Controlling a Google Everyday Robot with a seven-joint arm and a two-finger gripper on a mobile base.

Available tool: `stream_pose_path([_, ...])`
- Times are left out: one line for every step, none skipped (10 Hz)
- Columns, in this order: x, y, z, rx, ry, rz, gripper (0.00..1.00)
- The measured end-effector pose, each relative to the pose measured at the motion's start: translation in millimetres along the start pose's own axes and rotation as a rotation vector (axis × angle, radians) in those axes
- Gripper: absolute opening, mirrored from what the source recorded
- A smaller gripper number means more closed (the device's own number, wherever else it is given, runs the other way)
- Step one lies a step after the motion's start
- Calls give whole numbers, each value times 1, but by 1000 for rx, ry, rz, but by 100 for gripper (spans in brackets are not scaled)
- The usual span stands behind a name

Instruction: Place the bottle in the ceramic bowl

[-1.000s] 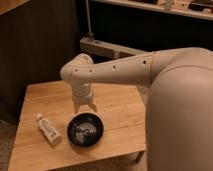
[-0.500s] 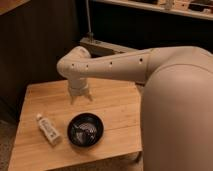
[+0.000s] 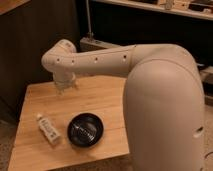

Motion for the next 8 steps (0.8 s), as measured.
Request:
stream_pose_path([-5,15,3,-10,-11,-58,65])
stream_pose_path([-9,34,6,-24,-17,-117,65])
stream_pose_path([-8,49,9,-33,-14,-159,65])
stream_pose_path([-6,61,10,-43,-8,-181,65])
stream_pose_path([-1,74,11,-60,6,-194,65])
stream_pose_path([7,90,12,-81,24,-205,65])
stream_pose_path([15,107,15,-97,46,-209,65])
stream_pose_path([23,127,20,-114,71,-214,65])
